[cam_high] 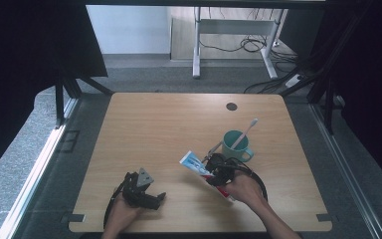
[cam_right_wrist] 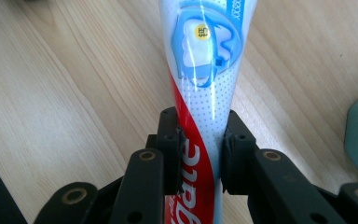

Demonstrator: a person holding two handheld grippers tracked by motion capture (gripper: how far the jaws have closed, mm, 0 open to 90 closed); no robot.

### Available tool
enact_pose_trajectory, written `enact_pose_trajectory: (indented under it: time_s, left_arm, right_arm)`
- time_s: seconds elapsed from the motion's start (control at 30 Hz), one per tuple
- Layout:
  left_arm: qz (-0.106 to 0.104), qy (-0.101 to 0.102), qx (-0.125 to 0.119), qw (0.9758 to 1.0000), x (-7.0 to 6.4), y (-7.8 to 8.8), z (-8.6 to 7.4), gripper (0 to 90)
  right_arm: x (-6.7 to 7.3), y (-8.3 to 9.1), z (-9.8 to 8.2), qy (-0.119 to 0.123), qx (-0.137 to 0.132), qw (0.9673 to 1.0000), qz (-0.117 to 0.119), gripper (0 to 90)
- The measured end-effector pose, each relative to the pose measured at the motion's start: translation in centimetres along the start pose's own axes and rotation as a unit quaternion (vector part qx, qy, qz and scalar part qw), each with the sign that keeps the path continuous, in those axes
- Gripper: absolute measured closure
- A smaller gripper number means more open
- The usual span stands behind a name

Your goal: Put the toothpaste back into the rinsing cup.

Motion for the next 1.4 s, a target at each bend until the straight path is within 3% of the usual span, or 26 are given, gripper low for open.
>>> enact_pose_trajectory:
  time_s: [0.2, 0.37, 0.63, 0.9, 1.27, 1.33, 1.4]
  left_arm:
    - [-0.001, 0.001, 0.000, 1.0000, 0.0, 0.0, 0.0, 0.0]
    - [0.000, 0.001, 0.002, 1.0000, 0.1, 0.0, -0.1, 0.0]
    - [-0.004, 0.007, 0.006, 1.0000, 0.2, 0.0, -0.1, 0.0]
    - [-0.016, 0.023, 0.009, 0.9996, 0.2, -0.1, -0.2, 0.0]
    - [-0.017, 0.027, 0.010, 0.9994, 0.2, -0.1, -0.2, 0.0]
    - [-0.017, 0.027, 0.010, 0.9994, 0.2, -0.1, -0.2, 0.0]
    - [-0.017, 0.027, 0.010, 0.9994, 0.2, -0.1, -0.2, 0.0]
  right_arm:
    - [-0.1, 0.8, 0.3, -0.008, -0.069, 0.9976, 0.001, 72.9]
    - [-0.4, 1.6, 0.6, -0.011, -0.136, 0.9907, -0.003, 72.9]
    - [-0.6, 2.6, 1.0, 0.000, -0.235, 0.9718, -0.017, 72.9]
    - [-1.5, 3.1, 0.6, -0.025, -0.295, 0.9547, -0.026, 72.9]
    - [-3.0, 5.3, 0.4, -0.064, -0.374, 0.9245, -0.041, 73.0]
    - [-3.3, 5.5, 0.4, -0.070, -0.380, 0.9216, -0.038, 73.0]
    - [-3.5, 5.9, 0.4, -0.073, -0.392, 0.9160, -0.043, 73.0]
Point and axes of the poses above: each handheld gripper's, and its own axes: y roughly backward along the jaws, z roughly out of its top, x roughly to its left, the point moved 9 cm from there along -y, roughly forward along the jaws, and after that the axes turned 2 degrees about -z, right-handed, at the moved point
